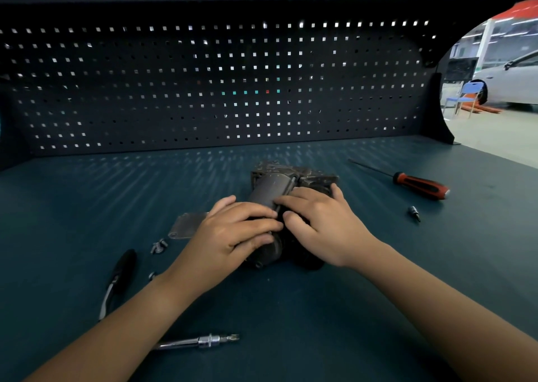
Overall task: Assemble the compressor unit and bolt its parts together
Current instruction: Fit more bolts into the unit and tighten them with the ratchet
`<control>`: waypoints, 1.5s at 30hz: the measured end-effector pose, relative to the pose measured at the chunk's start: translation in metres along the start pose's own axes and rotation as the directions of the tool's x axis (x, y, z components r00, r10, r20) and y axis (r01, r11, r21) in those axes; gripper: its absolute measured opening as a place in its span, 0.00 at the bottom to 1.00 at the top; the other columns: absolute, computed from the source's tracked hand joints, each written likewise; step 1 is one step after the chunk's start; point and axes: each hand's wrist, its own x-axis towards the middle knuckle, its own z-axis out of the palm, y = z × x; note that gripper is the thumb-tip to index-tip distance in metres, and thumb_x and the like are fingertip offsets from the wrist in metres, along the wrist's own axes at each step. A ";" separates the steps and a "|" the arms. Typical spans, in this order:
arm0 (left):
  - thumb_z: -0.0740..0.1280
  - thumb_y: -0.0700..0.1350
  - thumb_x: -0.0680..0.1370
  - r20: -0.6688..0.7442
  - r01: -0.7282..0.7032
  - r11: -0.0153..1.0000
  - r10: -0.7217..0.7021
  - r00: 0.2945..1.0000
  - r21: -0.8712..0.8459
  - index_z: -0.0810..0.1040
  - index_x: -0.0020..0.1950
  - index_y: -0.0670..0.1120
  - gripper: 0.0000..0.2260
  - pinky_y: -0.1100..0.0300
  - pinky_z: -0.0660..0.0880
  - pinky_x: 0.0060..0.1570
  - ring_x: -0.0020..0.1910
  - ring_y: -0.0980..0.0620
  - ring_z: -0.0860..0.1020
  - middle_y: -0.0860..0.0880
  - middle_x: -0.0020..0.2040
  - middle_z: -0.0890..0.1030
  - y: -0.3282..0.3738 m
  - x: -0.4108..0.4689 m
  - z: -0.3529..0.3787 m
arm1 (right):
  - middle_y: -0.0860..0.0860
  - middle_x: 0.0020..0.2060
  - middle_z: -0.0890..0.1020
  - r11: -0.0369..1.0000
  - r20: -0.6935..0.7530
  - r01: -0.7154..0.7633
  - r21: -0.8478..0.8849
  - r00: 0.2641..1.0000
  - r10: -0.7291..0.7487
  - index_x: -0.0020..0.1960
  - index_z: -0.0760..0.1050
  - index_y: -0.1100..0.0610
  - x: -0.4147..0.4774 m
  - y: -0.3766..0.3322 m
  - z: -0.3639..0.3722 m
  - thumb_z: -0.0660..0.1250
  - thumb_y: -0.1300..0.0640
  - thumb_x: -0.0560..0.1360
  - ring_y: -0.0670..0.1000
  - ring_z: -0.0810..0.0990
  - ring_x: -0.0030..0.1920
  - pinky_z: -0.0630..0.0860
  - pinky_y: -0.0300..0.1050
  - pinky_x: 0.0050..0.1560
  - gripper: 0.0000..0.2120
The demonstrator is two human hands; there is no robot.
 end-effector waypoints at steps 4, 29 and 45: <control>0.59 0.54 0.77 -0.023 0.008 1.000 -0.008 1.000 0.015 0.83 0.52 0.47 0.16 0.52 0.61 0.62 0.54 0.61 0.74 0.57 0.54 0.77 0.001 0.000 0.002 | 0.46 0.63 0.72 1.000 -0.001 -0.005 0.014 1.000 0.005 0.66 0.70 0.50 0.000 -0.001 0.000 0.52 0.52 0.78 0.46 0.66 0.65 0.44 0.58 0.70 0.19; 0.66 0.52 0.73 0.030 0.128 0.991 -0.127 0.991 -0.026 0.82 0.53 0.50 0.12 0.49 0.62 0.63 0.54 0.63 0.73 0.63 0.52 0.76 0.007 0.005 -0.006 | 0.46 0.64 0.66 0.984 0.011 -0.087 0.153 0.996 0.087 0.67 0.70 0.49 0.003 0.001 0.007 0.52 0.51 0.79 0.45 0.64 0.65 0.42 0.60 0.72 0.19; 0.67 0.63 0.68 0.085 0.171 0.983 -0.177 0.981 0.071 0.73 0.65 0.53 0.28 0.51 0.48 0.71 0.62 0.68 0.65 0.65 0.62 0.67 0.008 0.003 -0.001 | 0.47 0.71 0.64 0.954 -0.154 -0.044 0.296 0.984 0.093 0.74 0.56 0.51 -0.005 0.009 0.019 0.57 0.49 0.78 0.45 0.59 0.71 0.51 0.56 0.73 0.26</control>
